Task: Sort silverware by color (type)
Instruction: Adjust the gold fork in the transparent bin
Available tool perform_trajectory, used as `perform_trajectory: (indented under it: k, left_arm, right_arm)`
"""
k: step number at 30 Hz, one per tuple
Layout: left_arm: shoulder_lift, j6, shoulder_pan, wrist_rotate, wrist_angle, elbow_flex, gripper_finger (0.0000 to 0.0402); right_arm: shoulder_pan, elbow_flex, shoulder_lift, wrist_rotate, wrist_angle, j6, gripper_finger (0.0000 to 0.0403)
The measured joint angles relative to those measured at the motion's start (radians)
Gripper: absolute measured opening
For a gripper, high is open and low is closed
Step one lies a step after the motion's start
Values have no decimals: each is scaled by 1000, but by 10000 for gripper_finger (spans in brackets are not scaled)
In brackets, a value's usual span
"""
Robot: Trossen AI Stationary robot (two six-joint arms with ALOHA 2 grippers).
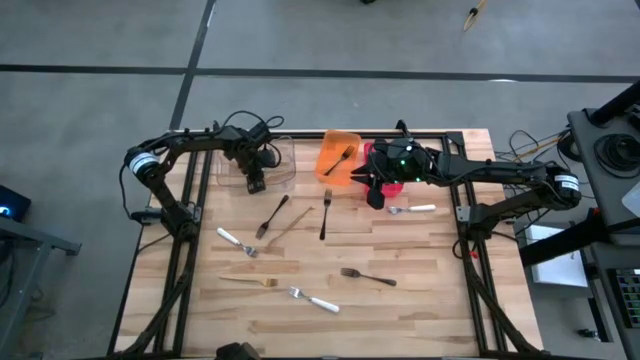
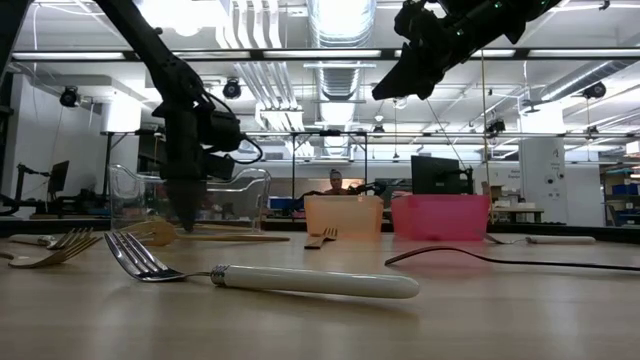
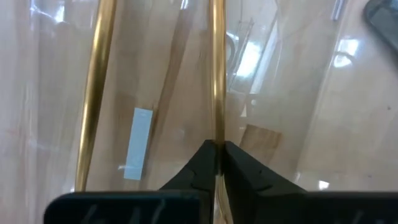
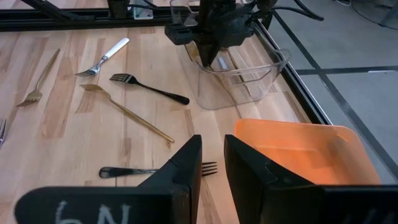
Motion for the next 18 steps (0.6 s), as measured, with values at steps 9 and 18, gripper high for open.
perform_trajectory:
  k: [9,18]
  left_arm:
    - [-2,-15,-3,-42,-25,29,2]
    - [-7,41,-4,-153,-38,71,1]
  right_arm:
    - [0,0,0,0,0,0,61]
    - [0,0,0,1,0,-3,61]
